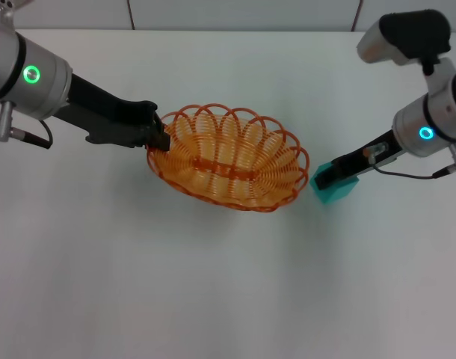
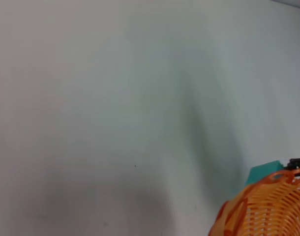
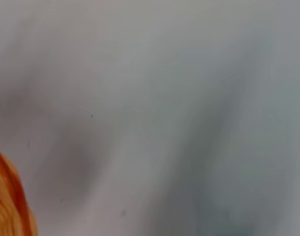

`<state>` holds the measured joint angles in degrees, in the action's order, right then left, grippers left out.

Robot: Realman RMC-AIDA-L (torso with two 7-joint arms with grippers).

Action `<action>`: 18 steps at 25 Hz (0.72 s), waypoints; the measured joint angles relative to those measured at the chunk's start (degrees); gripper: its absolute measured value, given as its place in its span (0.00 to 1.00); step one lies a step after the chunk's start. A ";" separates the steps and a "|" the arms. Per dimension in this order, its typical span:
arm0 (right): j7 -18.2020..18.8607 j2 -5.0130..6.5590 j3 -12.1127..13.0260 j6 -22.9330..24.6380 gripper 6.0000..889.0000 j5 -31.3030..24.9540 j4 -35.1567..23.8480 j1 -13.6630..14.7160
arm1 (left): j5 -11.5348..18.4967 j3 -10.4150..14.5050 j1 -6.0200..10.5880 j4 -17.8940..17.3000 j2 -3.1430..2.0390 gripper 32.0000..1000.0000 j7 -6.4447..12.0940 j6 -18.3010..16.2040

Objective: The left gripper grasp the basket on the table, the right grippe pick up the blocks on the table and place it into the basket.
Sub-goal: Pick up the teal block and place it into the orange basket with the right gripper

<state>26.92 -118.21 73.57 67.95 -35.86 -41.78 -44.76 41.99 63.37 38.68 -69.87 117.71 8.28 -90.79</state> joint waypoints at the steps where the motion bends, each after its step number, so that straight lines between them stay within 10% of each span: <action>1: -0.60 0.01 0.50 0.40 0.58 0.00 -1.44 0.68 | 0.01 -0.19 -0.05 0.00 0.00 0.07 0.03 -0.01; 18: -6.08 0.03 2.51 9.35 0.58 -0.47 -40.86 12.06 | 0.02 -1.14 -0.64 0.25 -0.12 0.07 0.25 -0.01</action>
<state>20.84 -118.19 76.09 77.30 -36.33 -82.64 -32.70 42.01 62.23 38.04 -69.62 117.59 8.53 -90.81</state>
